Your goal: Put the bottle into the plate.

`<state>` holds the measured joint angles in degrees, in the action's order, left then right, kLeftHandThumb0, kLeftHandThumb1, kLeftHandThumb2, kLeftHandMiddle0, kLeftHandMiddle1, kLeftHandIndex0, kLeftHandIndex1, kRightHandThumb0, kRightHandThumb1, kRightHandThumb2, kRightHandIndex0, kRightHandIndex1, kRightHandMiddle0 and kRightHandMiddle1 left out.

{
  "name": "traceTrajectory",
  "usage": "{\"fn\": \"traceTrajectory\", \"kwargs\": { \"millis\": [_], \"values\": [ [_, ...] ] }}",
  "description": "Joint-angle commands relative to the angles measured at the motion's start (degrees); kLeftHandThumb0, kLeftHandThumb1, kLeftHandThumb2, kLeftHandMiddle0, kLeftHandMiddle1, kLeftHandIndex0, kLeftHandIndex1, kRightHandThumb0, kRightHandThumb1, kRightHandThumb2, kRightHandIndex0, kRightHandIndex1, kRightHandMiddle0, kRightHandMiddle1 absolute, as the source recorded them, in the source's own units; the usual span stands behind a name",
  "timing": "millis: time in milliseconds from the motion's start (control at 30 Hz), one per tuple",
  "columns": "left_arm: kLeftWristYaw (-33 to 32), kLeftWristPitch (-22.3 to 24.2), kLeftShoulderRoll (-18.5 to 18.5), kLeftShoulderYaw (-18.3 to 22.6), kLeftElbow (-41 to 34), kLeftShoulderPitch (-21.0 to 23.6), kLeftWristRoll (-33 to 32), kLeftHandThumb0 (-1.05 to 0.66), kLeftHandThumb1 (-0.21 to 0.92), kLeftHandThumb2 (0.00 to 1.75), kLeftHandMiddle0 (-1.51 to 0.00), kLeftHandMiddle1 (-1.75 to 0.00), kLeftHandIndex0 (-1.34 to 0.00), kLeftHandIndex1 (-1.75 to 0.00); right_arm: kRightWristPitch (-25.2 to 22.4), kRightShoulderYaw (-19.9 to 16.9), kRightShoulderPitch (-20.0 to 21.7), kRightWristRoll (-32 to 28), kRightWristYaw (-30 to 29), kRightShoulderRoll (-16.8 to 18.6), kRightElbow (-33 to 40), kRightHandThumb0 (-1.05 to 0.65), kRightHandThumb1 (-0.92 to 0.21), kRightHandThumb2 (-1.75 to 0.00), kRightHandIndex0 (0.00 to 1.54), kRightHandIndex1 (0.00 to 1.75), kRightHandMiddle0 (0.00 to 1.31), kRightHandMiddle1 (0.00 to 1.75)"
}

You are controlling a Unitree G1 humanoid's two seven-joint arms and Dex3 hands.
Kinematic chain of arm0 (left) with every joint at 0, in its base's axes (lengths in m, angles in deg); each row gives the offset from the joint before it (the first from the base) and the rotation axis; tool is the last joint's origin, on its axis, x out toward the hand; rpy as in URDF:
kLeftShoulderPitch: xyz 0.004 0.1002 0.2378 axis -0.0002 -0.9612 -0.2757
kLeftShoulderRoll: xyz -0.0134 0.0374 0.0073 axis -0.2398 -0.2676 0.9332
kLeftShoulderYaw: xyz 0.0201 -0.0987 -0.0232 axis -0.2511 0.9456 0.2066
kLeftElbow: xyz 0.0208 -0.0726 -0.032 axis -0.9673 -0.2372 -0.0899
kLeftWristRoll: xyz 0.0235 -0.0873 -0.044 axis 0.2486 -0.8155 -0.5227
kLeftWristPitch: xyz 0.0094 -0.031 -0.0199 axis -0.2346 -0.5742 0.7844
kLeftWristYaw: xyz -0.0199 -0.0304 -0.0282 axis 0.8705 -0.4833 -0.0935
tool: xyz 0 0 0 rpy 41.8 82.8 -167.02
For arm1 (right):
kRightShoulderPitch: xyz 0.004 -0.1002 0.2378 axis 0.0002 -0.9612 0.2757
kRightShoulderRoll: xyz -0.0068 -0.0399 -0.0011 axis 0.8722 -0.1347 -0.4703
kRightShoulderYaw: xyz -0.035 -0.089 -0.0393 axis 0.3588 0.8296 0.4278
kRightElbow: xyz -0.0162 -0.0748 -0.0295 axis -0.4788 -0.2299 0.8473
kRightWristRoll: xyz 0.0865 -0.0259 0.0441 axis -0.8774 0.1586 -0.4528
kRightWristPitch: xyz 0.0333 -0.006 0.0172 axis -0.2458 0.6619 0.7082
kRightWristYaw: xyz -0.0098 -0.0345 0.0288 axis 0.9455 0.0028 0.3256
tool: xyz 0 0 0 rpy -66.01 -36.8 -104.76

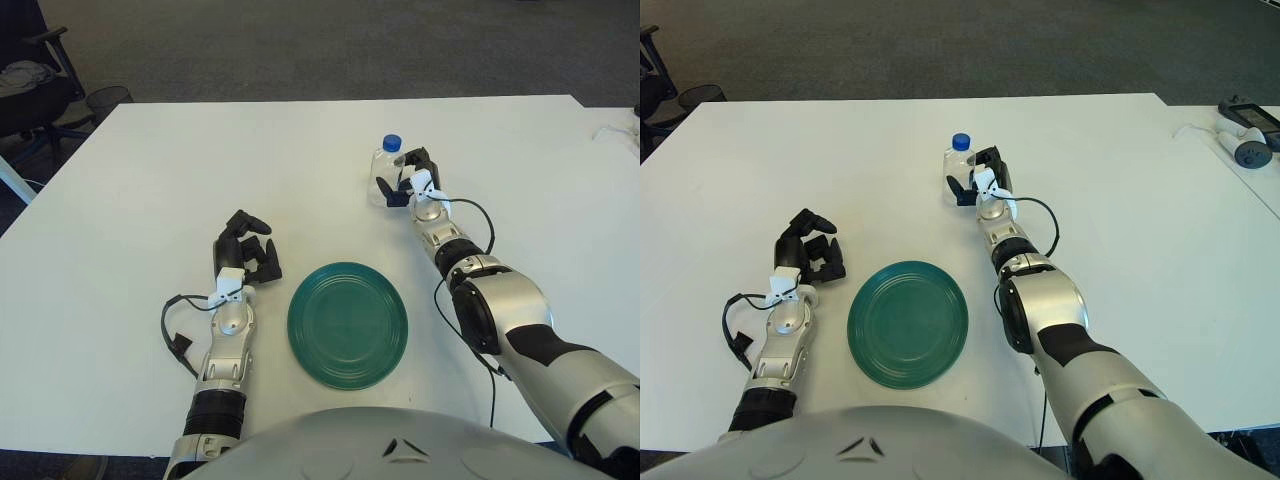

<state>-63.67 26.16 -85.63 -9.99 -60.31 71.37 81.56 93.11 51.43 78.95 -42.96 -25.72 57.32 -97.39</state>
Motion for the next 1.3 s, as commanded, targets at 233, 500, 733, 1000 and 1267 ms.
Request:
{"fn": "traceTrajectory", "kwargs": {
  "millis": [233,500,733,1000,1267],
  "values": [
    [0.0,1.1,0.3,-0.2,2.0,-1.6,0.3,-0.58,0.07,1.62,-1.33,-1.75,-0.82,-1.75,1.9,0.5,0.4,0.9,-1.8,-0.1,-0.8,0.59,-0.05,-1.64,0.83,1.75,0.90,1.75],
    [0.0,1.0,0.2,-0.2,2.5,-1.4,0.3,-0.58,0.07,1.62,-1.32,-1.75,-0.82,-1.75,2.3,-0.7,0.4,-0.5,-1.6,0.3,-0.7,0.59,-0.05,-1.64,0.84,1.75,0.94,1.75],
    [-0.2,0.6,0.0,0.1,3.2,-1.1,0.3,-0.58,0.07,1.62,-1.32,-1.75,-0.82,-1.75,2.9,-1.7,0.3,-1.2,-0.8,0.6,-0.6,0.59,-0.05,-1.64,0.83,1.75,0.96,1.75],
    [-0.3,0.6,-0.5,0.2,3.6,-0.9,0.6,-0.58,0.07,1.63,-1.32,-1.75,-0.82,-1.75,3.6,-2.4,0.1,-1.3,0.3,0.5,-0.6,0.59,-0.05,-1.64,0.83,1.75,0.97,1.75],
    [-0.1,0.6,-0.9,0.3,3.9,-0.8,0.6,-0.58,0.07,1.62,-1.32,-1.75,-0.82,-1.75,4.5,-3.3,0.0,-1.7,1.6,0.3,-0.7,0.59,-0.05,-1.64,0.83,1.75,0.96,1.75]
  ]
}}
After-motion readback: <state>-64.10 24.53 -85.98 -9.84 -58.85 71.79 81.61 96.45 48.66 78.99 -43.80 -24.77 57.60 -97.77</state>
